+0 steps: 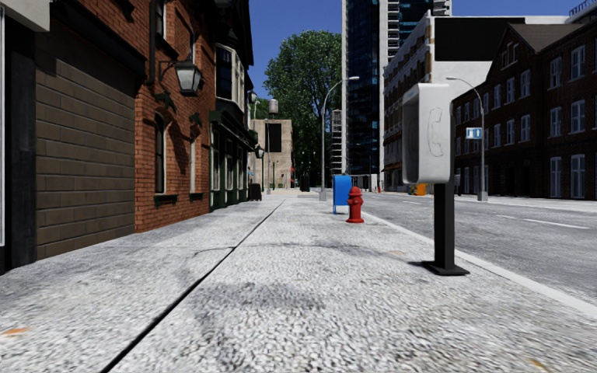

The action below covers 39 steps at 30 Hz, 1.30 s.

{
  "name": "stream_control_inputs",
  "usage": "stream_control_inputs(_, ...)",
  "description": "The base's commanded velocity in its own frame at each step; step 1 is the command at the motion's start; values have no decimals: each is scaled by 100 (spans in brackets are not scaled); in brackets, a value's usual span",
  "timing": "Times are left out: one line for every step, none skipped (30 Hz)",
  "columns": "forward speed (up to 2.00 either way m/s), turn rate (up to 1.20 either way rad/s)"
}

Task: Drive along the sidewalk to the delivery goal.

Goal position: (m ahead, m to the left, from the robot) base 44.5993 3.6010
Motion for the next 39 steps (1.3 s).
stream_control_inputs(147,0)
stream_control_inputs(147,0)
stream_control_inputs(147,0)
stream_control_inputs(147,0)
stream_control_inputs(147,0)
stream_control_inputs(147,0)
stream_control_inputs(147,0)
stream_control_inputs(147,0)
stream_control_inputs(147,0)
stream_control_inputs(147,0)
stream_control_inputs(147,0)
stream_control_inputs(147,0)
stream_control_inputs(147,0)
stream_control_inputs(147,0)
stream_control_inputs(147,0)
stream_control_inputs(147,0)
stream_control_inputs(147,0)
stream_control_inputs(147,0)
stream_control_inputs(147,0)
stream_control_inputs(147,0)
stream_control_inputs(147,0)
stream_control_inputs(147,0)
stream_control_inputs(147,0)
stream_control_inputs(147,0)
stream_control_inputs(147,0)
stream_control_inputs(147,0)
stream_control_inputs(147,0)
stream_control_inputs(147,0)
stream_control_inputs(147,0)
stream_control_inputs(147,0)
stream_control_inputs(147,0)
stream_control_inputs(147,0)
stream_control_inputs(147,0)
stream_control_inputs(147,0)
stream_control_inputs(147,0)
stream_control_inputs(147,0)
stream_control_inputs(147,0)
stream_control_inputs(147,0)
stream_control_inputs(147,0)
